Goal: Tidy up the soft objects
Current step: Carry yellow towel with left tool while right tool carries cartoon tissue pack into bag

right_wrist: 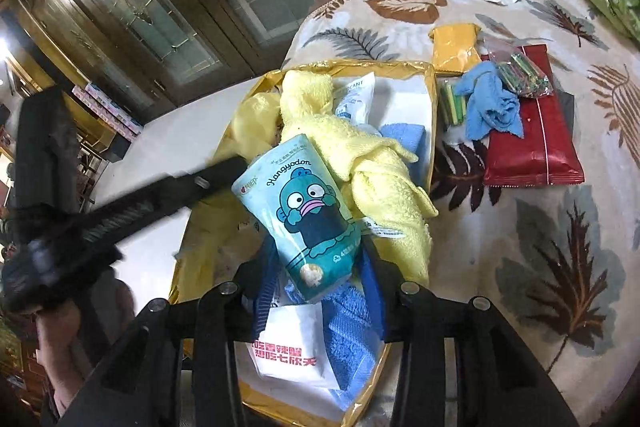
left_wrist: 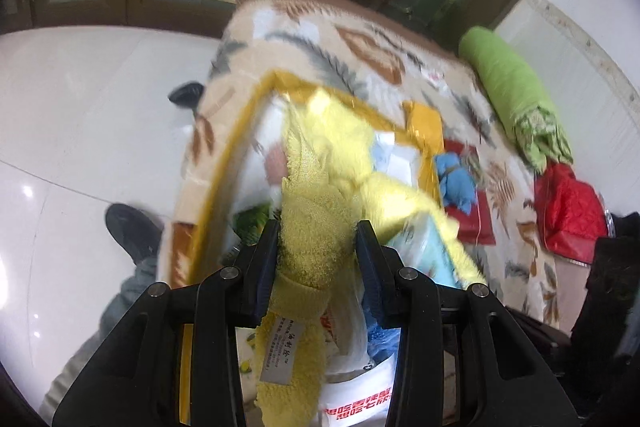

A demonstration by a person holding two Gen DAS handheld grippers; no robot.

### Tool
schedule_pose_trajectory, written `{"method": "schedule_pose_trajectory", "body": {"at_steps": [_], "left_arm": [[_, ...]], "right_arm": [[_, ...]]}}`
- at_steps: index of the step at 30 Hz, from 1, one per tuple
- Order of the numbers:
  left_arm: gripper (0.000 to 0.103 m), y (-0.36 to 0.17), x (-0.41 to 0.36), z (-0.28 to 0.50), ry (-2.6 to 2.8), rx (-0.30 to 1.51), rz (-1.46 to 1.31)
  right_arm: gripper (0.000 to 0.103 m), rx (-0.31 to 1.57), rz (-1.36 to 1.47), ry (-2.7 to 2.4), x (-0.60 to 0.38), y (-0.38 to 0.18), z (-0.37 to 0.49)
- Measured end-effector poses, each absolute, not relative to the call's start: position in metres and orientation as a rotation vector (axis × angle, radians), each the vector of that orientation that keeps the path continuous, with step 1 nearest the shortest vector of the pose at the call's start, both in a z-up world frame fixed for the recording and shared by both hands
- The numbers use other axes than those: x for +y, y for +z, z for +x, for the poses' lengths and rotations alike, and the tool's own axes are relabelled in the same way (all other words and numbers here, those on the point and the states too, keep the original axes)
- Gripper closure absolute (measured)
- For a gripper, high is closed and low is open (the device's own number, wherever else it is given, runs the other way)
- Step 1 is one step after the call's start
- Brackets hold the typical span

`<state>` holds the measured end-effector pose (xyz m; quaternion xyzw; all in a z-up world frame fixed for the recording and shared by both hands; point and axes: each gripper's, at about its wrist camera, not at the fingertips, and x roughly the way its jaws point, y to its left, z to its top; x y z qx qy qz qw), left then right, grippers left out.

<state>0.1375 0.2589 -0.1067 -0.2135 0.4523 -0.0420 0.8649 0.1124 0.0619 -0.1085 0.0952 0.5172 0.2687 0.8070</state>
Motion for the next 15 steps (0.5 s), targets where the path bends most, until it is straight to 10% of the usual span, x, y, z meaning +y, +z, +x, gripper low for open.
{"method": "schedule_pose_trajectory", "body": {"at_steps": [8, 15], "left_arm": [[0.059, -0.117, 0.271, 0.129, -0.138, 0.957, -0.621], [0.041, -0.078, 0.268, 0.09, -0.155, 0.78, -0.651]], "right_arm": [[0.032, 1.06, 0.267, 0.62, 0.052, -0.1, 0.104], [0.031, 0.997, 0.371, 0.664, 0.017, -0.081, 0.09]]}}
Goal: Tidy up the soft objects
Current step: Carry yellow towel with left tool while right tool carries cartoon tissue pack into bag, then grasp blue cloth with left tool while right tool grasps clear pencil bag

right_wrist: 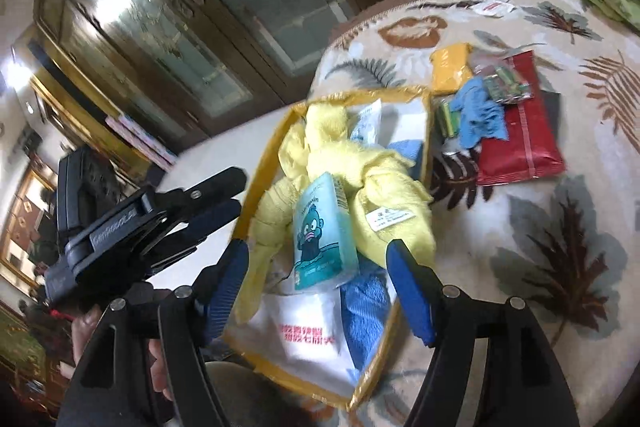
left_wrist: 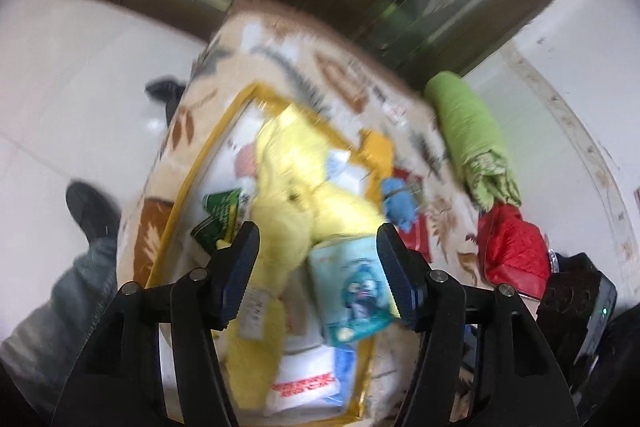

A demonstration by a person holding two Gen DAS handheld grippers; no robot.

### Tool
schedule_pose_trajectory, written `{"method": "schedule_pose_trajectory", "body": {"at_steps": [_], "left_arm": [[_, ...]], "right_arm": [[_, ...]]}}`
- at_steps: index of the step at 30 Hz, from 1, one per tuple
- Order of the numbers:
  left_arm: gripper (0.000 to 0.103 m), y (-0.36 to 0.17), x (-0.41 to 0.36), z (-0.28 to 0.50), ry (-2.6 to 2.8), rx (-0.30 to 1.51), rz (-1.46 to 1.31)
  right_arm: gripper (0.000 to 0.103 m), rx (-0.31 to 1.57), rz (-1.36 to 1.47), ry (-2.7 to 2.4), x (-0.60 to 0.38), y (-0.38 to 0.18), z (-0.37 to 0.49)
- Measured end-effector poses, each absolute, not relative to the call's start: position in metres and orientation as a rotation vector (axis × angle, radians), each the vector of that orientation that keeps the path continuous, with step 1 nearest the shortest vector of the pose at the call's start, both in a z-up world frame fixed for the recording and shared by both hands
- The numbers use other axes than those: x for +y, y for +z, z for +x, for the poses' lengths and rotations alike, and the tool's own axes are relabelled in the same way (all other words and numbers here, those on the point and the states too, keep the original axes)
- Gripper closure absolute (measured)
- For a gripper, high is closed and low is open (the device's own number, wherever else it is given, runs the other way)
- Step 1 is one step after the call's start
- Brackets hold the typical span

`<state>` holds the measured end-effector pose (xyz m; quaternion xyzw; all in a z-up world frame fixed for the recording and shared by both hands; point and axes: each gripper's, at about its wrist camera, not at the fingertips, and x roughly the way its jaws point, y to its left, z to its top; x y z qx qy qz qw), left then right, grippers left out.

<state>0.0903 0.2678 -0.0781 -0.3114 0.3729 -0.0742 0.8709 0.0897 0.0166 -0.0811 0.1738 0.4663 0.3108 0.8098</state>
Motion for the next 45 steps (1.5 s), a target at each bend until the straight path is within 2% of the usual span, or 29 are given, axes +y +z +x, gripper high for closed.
{"method": "schedule_pose_trajectory", "body": {"at_steps": [2, 6, 17, 21, 28, 30, 34, 35, 36, 38, 41, 45], "left_arm": [[0.037, -0.064, 0.254, 0.084, -0.165, 0.743, -0.604], [0.037, -0.044, 0.214, 0.089, -0.218, 0.743, -0.504], [0.037, -0.053, 0.126, 0.187, -0.295, 0.939, -0.35], [0.037, -0.07, 0.106, 0.22, -0.279, 1.005, -0.235], [0.037, -0.074, 0.12, 0.209, -0.294, 0.949, -0.312], [0.037, -0.074, 0.124, 0.207, -0.283, 0.948, -0.309], [0.037, -0.074, 0.133, 0.207, -0.282, 0.944, -0.335], [0.037, -0.073, 0.134, 0.208, -0.285, 0.943, -0.336], [0.037, -0.072, 0.134, 0.209, -0.284, 0.943, -0.331], [0.037, -0.072, 0.133, 0.211, -0.289, 0.948, -0.323], [0.037, -0.072, 0.127, 0.214, -0.303, 0.953, -0.31], [0.037, -0.075, 0.115, 0.223, -0.32, 0.973, -0.274]], "right_arm": [[0.031, 0.962, 0.409, 0.662, -0.004, -0.074, 0.086], [0.031, 0.963, 0.468, 0.598, -0.043, -0.075, 0.094], [0.033, 1.008, 0.621, 0.417, -0.128, -0.107, 0.141], [0.042, 1.008, 0.595, 0.427, -0.131, -0.104, 0.168], [0.053, 1.068, 0.535, 0.478, -0.097, -0.114, 0.241], [0.06, 1.092, 0.501, 0.471, -0.083, -0.118, 0.258], [0.06, 1.158, 0.406, 0.444, -0.054, -0.135, 0.281], [0.063, 1.169, 0.391, 0.446, -0.051, -0.138, 0.282], [0.075, 1.173, 0.365, 0.44, -0.046, -0.139, 0.281], [0.087, 1.173, 0.317, 0.417, -0.043, -0.139, 0.279], [0.092, 1.162, 0.331, 0.417, -0.05, -0.138, 0.269], [0.092, 1.1, 0.399, 0.382, -0.079, -0.125, 0.252]]}}
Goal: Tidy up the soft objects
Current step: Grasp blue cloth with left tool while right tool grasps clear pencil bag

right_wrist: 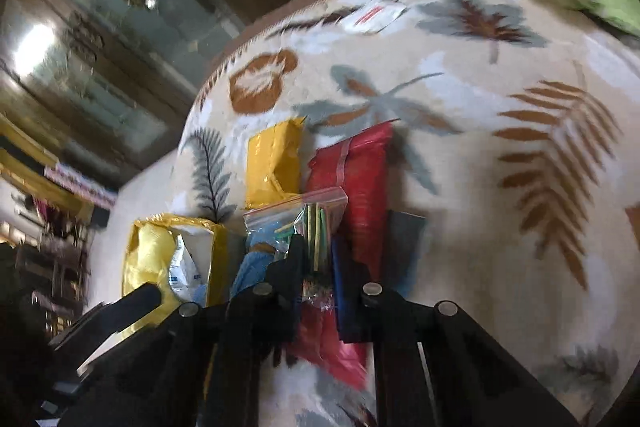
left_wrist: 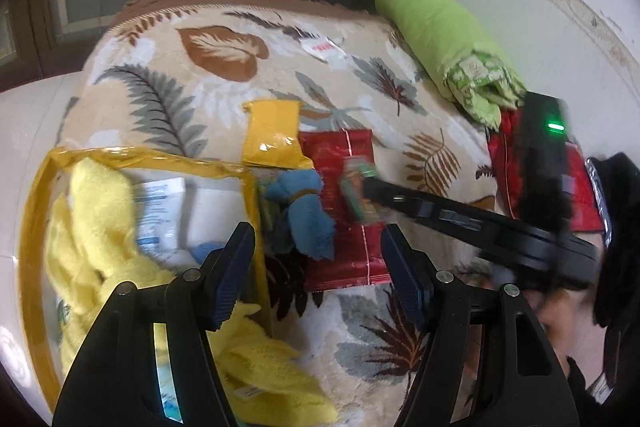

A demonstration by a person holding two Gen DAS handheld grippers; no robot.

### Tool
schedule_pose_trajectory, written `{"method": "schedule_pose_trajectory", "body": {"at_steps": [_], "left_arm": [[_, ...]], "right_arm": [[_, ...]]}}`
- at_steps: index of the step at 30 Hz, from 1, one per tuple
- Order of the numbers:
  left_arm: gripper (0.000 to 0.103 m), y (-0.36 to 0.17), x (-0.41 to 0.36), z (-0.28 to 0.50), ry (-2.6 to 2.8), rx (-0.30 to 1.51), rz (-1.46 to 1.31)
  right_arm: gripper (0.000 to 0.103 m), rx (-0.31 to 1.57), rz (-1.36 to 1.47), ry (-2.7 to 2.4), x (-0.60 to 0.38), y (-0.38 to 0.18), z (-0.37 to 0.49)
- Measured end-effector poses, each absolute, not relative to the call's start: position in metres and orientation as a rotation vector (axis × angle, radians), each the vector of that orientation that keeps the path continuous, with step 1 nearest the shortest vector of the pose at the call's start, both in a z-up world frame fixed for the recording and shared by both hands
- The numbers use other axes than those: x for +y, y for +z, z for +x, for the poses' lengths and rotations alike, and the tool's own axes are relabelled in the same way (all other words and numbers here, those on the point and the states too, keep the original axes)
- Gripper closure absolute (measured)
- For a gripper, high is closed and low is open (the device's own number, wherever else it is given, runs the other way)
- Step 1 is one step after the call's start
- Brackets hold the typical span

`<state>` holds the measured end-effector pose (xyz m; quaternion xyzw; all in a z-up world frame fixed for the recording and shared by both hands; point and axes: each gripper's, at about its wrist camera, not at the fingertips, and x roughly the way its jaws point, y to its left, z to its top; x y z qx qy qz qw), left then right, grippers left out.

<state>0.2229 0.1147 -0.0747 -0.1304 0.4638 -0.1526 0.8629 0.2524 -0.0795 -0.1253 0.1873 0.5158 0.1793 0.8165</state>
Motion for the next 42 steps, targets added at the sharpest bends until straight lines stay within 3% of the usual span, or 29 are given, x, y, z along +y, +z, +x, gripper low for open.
{"method": "schedule_pose_trajectory", "body": {"at_steps": [3, 8, 12, 14, 28, 36, 42], "left_arm": [[0.037, -0.083, 0.101, 0.239, -0.32, 1.005, -0.214], [0.068, -0.098, 0.088, 0.274, -0.285, 1.088, -0.189], [0.074, -0.112, 0.074, 0.288, -0.25, 1.136, -0.114], [0.086, -0.116, 0.07, 0.288, -0.219, 1.147, -0.058], [0.09, -0.071, 0.081, 0.223, -0.365, 1.012, -0.165], [0.09, -0.026, 0.153, 0.149, -0.257, 0.863, -0.274], [0.09, -0.025, 0.211, 0.133, -0.137, 0.839, -0.29]], "right_arm": [[0.092, 1.056, 0.442, 0.328, -0.105, -0.117, 0.234], [0.092, 1.033, 0.492, 0.282, -0.13, -0.115, 0.208], [0.092, 1.042, 0.518, 0.277, -0.135, -0.118, 0.199], [0.092, 1.051, 0.525, 0.281, -0.132, -0.12, 0.198], [0.092, 1.027, 0.564, 0.309, -0.134, -0.109, 0.165], [0.092, 1.021, 0.57, 0.445, -0.094, -0.092, 0.15], [0.092, 1.005, 0.498, 0.526, -0.046, -0.073, 0.158]]}}
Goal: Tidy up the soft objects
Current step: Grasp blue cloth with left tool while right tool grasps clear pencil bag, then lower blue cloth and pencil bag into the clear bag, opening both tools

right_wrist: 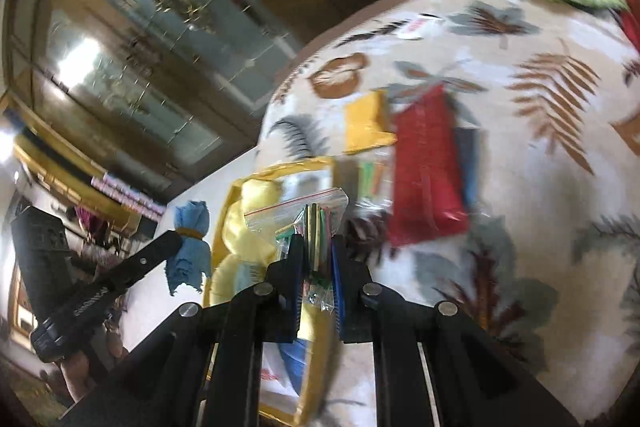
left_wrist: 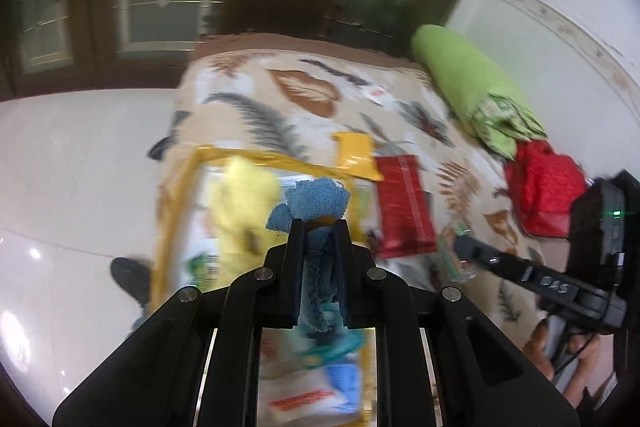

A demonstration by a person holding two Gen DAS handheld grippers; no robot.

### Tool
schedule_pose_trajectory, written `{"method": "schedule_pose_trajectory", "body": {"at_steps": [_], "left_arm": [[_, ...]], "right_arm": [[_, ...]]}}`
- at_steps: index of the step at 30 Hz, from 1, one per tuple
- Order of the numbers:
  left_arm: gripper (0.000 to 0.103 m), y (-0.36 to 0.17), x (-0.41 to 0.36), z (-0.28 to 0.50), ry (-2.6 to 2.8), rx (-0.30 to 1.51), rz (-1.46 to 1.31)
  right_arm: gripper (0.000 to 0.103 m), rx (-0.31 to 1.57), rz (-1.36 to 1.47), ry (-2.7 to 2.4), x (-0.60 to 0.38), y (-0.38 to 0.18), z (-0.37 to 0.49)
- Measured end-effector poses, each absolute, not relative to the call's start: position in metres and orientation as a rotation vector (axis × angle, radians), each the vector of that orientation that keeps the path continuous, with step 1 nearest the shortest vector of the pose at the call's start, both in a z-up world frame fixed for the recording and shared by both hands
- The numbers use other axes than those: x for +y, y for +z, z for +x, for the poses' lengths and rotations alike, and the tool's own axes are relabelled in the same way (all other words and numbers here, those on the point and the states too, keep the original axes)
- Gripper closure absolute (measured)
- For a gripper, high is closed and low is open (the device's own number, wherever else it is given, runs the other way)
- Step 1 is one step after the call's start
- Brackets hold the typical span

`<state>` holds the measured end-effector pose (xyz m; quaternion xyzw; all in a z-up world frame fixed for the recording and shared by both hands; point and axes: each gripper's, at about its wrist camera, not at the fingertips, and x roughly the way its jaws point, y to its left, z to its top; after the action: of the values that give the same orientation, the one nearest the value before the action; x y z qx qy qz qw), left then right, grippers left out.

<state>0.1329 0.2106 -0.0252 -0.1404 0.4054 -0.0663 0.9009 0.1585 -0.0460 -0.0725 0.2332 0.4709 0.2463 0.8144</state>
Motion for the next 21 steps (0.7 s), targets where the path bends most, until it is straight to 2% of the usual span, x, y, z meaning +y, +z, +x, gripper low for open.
{"method": "schedule_pose_trajectory", "body": {"at_steps": [5, 12, 21], "left_arm": [[0.09, -0.033, 0.237, 0.145, -0.118, 0.849, -0.32], [0.09, -0.036, 0.225, 0.189, -0.163, 0.884, -0.257], [0.09, -0.085, 0.203, 0.238, -0.17, 1.017, -0.197]], "right_arm": [[0.092, 1.015, 0.448, 0.533, -0.015, -0.074, 0.179], [0.092, 1.074, 0.413, 0.509, 0.018, -0.095, 0.215], [0.092, 1.153, 0.4, 0.464, 0.034, -0.129, 0.232]]}}
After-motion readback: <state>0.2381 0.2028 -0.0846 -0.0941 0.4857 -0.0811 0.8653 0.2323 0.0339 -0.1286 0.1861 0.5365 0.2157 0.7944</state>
